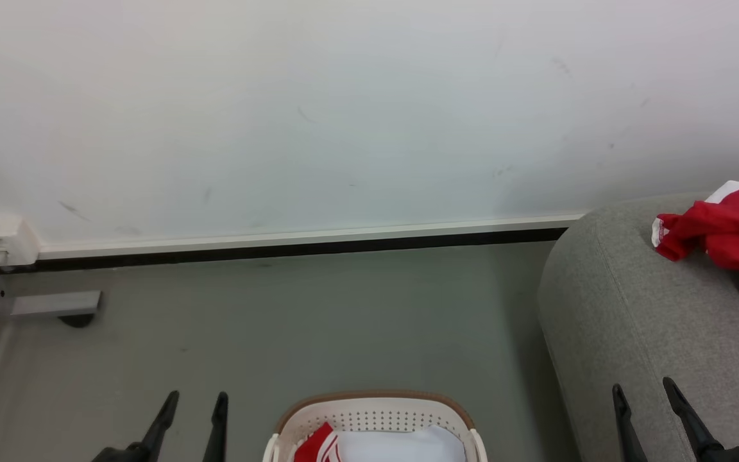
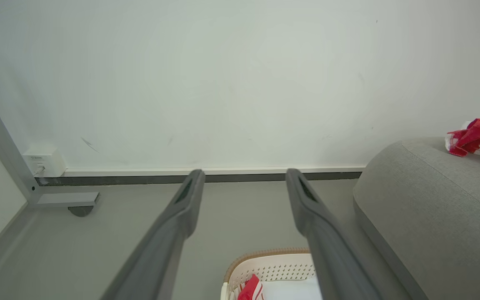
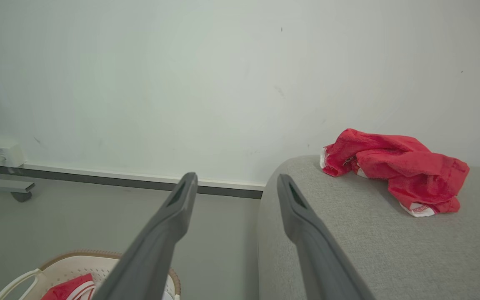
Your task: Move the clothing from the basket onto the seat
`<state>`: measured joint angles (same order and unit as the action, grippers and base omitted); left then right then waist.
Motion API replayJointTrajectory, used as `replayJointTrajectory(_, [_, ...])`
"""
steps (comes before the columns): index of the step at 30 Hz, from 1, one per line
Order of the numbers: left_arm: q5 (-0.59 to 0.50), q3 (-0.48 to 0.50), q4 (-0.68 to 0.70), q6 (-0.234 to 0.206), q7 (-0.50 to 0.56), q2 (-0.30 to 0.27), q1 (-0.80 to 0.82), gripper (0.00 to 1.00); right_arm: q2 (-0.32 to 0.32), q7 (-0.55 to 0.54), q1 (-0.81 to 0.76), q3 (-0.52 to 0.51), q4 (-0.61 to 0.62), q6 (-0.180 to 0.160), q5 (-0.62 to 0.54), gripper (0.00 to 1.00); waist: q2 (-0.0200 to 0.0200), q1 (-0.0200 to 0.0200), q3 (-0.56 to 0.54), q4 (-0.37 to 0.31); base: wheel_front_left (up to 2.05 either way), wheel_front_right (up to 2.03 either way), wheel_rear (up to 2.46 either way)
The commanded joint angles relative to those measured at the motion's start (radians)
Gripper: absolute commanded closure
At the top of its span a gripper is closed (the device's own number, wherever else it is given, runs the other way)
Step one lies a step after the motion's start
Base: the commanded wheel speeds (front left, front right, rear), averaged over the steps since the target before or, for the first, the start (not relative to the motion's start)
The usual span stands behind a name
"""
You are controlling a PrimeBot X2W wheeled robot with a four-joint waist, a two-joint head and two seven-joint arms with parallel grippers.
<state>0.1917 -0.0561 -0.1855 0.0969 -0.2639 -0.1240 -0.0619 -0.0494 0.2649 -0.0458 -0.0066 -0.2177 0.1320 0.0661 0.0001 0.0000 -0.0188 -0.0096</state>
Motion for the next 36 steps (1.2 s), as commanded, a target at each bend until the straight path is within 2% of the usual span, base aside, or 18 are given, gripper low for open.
replayJointTrajectory(1, [-0.010, -0.009, -0.006, 0.007, -0.001, -0.003, 0.025, 0.00, -0.002, -0.001, 0.017, 0.000, 0.009, -0.003, 0.010, 0.00, -0.0001, 0.0000, 0.012, -0.011, 0.00, 0.00, 0.00])
replayJointTrajectory(7, [-0.016, -0.088, -0.029, 0.024, 0.069, -0.038, 0.105, 0.00, -0.002, -0.001, 0.048, 0.002, 0.040, -0.003, 0.010, 0.00, -0.0001, 0.0000, 0.055, -0.067, 0.00, 0.00, 0.00])
replayJointTrajectory(11, [0.001, -0.151, -0.025, 0.031, 0.197, -0.055, 0.165, 0.00, -0.002, -0.001, 0.070, 0.001, 0.072, -0.003, 0.018, 0.00, -0.0001, 0.0000, 0.107, -0.118, 0.00, 0.00, 0.00])
replayJointTrajectory(14, [0.055, -0.214, -0.036, 0.034, 0.317, -0.057, 0.195, 0.00, -0.002, -0.001, 0.096, 0.002, 0.099, -0.003, 0.029, 0.00, -0.0001, 0.0000, 0.155, -0.160, 0.00, 0.00, 0.00])
replayJointTrajectory(17, [0.098, -0.299, -0.064, 0.034, 0.430, -0.094, 0.228, 0.00, -0.002, -0.001, 0.114, 0.011, 0.123, -0.003, 0.052, 0.00, -0.0001, 0.0000, 0.213, -0.203, 0.00, 0.00, 0.00])
replayJointTrajectory(21, [0.140, -0.362, -0.124, 0.033, 0.521, -0.128, 0.274, 0.00, -0.002, -0.001, 0.137, 0.016, 0.153, -0.003, 0.081, 0.00, -0.0001, 0.0000, 0.295, -0.246, 0.00, 0.00, 0.00])
replayJointTrajectory(28, [0.156, -0.400, -0.236, 0.032, 0.609, -0.144, 0.341, 0.00, -0.001, -0.001, 0.172, 0.008, 0.187, -0.003, 0.113, 0.00, -0.0001, 0.0000, 0.419, -0.283, 0.00, 0.00, 0.00])
replayJointTrajectory(36, [0.090, -0.429, -0.381, 0.005, 0.666, -0.169, 0.437, 0.00, -0.001, -0.001, 0.224, 0.025, 0.233, -0.003, 0.159, 0.00, -0.0001, 0.0000, 0.567, -0.307, 0.00, 0.00, 0.00])
